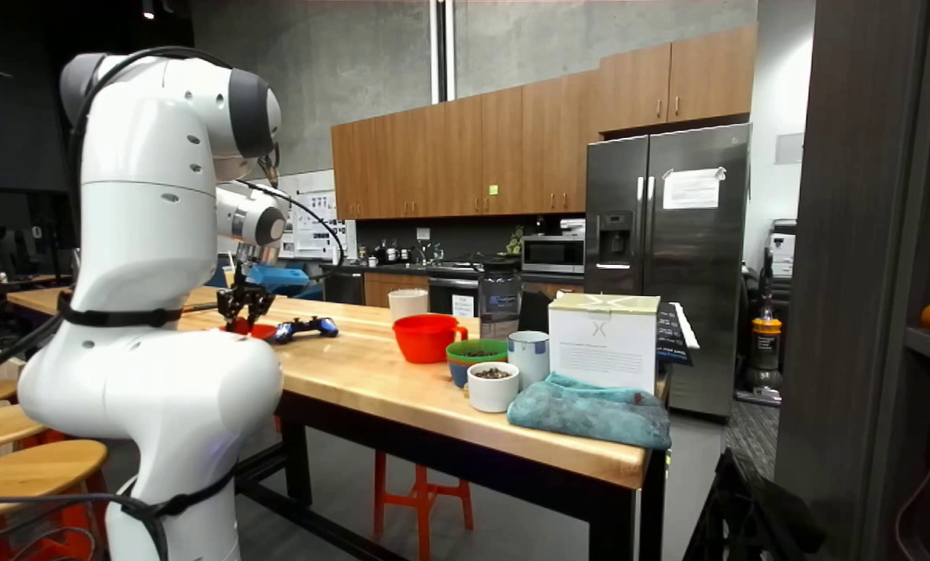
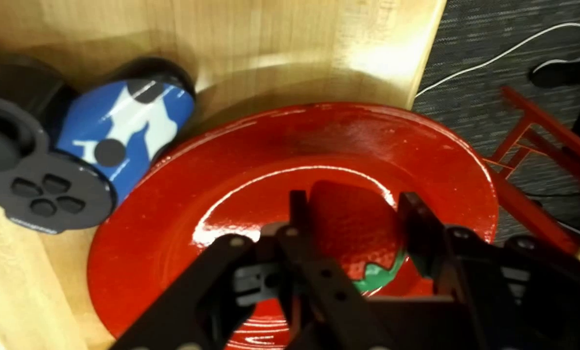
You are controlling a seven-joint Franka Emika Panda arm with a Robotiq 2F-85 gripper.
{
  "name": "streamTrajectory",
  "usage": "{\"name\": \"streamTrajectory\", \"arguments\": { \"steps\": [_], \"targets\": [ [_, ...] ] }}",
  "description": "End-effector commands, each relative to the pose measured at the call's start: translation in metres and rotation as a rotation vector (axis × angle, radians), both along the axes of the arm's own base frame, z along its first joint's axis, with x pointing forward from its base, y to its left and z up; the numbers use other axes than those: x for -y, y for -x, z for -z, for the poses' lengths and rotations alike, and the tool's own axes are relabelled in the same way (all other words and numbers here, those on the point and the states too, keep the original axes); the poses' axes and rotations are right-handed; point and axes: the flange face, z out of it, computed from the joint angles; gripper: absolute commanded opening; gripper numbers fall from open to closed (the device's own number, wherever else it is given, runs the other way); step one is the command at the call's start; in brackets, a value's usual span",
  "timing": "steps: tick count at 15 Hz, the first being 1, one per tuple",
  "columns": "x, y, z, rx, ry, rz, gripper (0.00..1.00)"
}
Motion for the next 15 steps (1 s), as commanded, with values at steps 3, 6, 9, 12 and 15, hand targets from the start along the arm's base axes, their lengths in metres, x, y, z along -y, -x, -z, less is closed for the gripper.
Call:
{"name": "streamTrajectory", "arguments": {
  "steps": [3,6,9,12,15],
  "targets": [
    [0.003,-0.005,0.001,0.023,-0.006,0.005,0.74],
    [0.005,-0.010,0.000,0.034,-0.010,0.021,0.90],
    [0.009,-0.019,-0.005,0.063,-0.022,0.052,1.00],
    [0.024,-0.043,-0.019,0.181,-0.025,0.147,1.00],
    [0.050,-0.074,-0.034,0.314,-0.007,0.254,1.00]
  ]
}}
